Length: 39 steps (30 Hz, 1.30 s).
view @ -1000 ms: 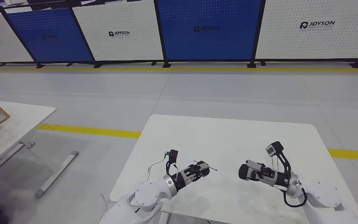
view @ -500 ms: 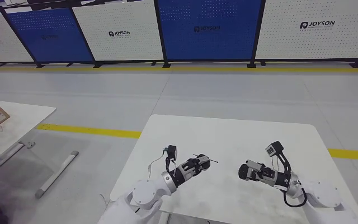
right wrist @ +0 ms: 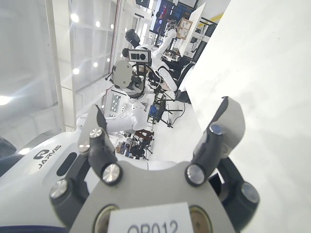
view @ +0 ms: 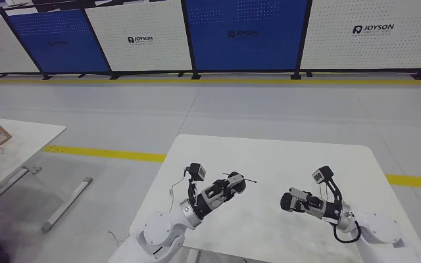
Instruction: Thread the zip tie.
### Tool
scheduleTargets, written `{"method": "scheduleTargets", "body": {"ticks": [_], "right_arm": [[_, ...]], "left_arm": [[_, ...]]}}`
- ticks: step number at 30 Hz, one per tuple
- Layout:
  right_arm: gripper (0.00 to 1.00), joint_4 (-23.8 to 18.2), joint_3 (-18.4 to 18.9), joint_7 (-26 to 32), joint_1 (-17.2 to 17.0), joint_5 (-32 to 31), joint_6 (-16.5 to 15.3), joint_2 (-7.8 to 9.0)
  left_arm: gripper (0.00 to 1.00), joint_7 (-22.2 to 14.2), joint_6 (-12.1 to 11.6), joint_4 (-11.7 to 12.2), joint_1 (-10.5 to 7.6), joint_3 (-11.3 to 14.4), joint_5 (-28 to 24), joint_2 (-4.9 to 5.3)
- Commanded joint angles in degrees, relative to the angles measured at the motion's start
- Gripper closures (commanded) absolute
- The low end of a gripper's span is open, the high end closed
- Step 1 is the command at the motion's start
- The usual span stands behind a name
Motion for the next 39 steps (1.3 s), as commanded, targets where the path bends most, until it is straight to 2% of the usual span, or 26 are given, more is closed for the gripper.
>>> {"method": "scheduleTargets", "body": {"ticks": [1, 6, 8, 10, 11, 13, 23, 27, 29, 32, 34, 39], "right_arm": [[0.00, 0.00, 0.00, 0.00, 0.00, 0.00, 0.00, 0.00], [0.00, 0.00, 0.00, 0.00, 0.00, 0.00, 0.00, 0.00], [0.00, 0.00, 0.00, 0.00, 0.00, 0.00, 0.00, 0.00], [0.00, 0.00, 0.00, 0.00, 0.00, 0.00, 0.00, 0.00], [0.00, 0.00, 0.00, 0.00, 0.00, 0.00, 0.00, 0.00], [0.00, 0.00, 0.00, 0.00, 0.00, 0.00, 0.00, 0.00], [0.00, 0.00, 0.00, 0.00, 0.00, 0.00, 0.00, 0.00], [0.00, 0.00, 0.00, 0.00, 0.00, 0.00, 0.00, 0.00], [0.00, 0.00, 0.00, 0.00, 0.00, 0.00, 0.00, 0.00], [0.00, 0.00, 0.00, 0.00, 0.00, 0.00, 0.00, 0.00], [0.00, 0.00, 0.00, 0.00, 0.00, 0.00, 0.00, 0.00], [0.00, 0.00, 0.00, 0.00, 0.00, 0.00, 0.00, 0.00]], "left_arm": [[1.00, -0.01, -0.01, 0.00, 0.00, 0.00, 0.00, 0.00], [1.00, 0.31, 0.06, -0.20, -0.15, 0.27, -0.02, -0.08], [1.00, 0.09, -1.54, -1.15, -0.34, 0.62, -1.74, -0.28], [1.00, -1.74, -3.35, -1.65, -0.21, 0.49, -4.46, -0.34], [1.00, -2.94, -4.78, -1.91, 0.02, 0.03, -6.48, -0.35], [1.00, -3.84, -5.86, -1.92, 0.41, -0.67, -8.42, -0.34], [1.00, -3.84, -5.86, -1.92, 0.41, -0.67, -8.42, -0.34], [1.00, -2.72, -4.20, -0.90, -0.15, -0.03, -6.85, -0.48], [1.00, -2.75, -2.96, 0.00, -0.52, 0.24, -4.27, -0.45], [1.00, -2.72, 1.20, 1.36, -0.81, 0.87, 0.30, -0.31], [1.00, -2.11, 3.27, 2.10, -1.13, 1.52, 1.32, -0.38], [1.00, -2.30, 5.88, 5.63, -2.55, 3.67, 3.88, -0.62]]}}
